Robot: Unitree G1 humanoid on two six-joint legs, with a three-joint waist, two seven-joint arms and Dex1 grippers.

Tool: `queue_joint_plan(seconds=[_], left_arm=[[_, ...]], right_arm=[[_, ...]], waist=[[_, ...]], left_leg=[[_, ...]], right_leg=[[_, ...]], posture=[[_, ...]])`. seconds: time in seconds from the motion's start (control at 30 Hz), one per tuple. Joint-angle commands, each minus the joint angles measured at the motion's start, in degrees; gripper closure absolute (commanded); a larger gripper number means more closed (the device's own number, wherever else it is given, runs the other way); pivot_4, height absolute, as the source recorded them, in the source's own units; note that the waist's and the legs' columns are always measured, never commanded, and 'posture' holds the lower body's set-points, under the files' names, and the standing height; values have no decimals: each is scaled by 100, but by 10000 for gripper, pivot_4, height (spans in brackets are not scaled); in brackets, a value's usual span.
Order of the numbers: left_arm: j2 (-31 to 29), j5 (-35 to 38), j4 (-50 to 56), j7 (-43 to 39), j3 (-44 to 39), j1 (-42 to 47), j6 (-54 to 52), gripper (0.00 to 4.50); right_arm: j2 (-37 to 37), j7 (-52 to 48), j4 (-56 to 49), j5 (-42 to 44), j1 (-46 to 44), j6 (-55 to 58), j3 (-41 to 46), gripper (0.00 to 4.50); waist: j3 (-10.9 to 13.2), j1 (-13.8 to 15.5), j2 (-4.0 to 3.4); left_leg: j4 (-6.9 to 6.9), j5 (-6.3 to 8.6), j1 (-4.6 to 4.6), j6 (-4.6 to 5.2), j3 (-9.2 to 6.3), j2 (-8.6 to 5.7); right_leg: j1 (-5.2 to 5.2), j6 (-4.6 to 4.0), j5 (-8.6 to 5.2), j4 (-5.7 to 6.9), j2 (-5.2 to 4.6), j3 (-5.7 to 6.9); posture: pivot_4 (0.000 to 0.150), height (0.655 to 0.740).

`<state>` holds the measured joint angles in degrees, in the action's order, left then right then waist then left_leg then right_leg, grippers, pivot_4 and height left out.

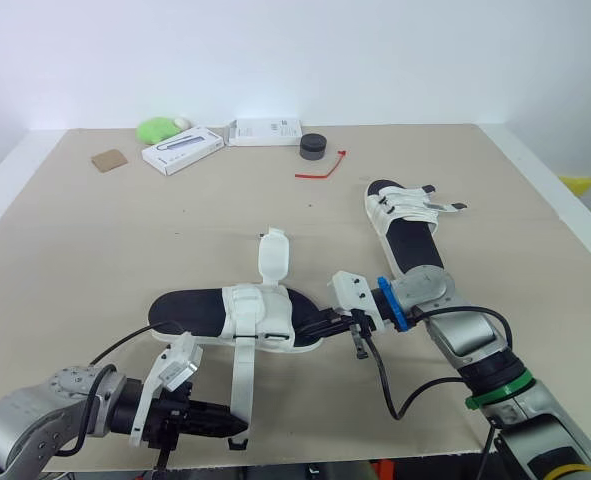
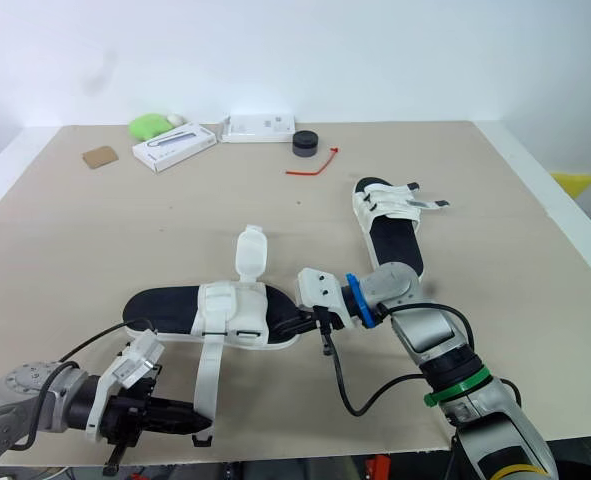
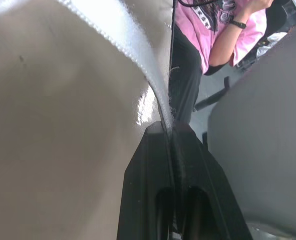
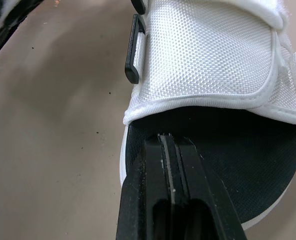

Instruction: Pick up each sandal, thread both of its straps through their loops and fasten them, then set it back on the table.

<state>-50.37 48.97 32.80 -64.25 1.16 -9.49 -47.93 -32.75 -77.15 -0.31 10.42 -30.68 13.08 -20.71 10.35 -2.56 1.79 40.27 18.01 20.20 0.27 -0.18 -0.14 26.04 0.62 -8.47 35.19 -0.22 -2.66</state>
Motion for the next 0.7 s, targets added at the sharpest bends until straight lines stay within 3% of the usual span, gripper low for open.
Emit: queue_joint_plan(seconds=[0.03, 0.6, 0.63, 0.7], left_arm=[[-31, 67, 261, -25, -63, -124, 111, 44687], [-154, -98, 291, -59, -121, -291, 404, 44687], [-196, 29, 359, -39, -182, -291, 302, 40396], [-292, 137, 443, -88, -229, -318, 215, 36313]], right_arm=[[16, -24, -136, 20, -37, -28, -34, 45000], [28, -75, -70, 0, -73, -112, -66, 45000], [25, -82, -69, 5, -72, -119, -67, 45000], [29, -81, -77, 6, -60, -128, -78, 45000]], waist=[[0, 0, 0], [0, 0, 0], [0, 0, 0], [1, -1, 2]], left_leg=[[0, 0, 0, 0, 0, 0], [0, 0, -1, 0, 1, 0], [0, 0, -1, 0, 1, 0], [0, 0, 0, 0, 1, 0]], right_leg=[[0, 0, 0, 0, 0, 0], [0, -2, -1, 0, 3, 0], [0, -2, -1, 0, 3, 0], [1, -2, -1, 0, 3, 0]], posture=[[1500, 7400], [1500, 7400], [1500, 7400], [1500, 7400]])
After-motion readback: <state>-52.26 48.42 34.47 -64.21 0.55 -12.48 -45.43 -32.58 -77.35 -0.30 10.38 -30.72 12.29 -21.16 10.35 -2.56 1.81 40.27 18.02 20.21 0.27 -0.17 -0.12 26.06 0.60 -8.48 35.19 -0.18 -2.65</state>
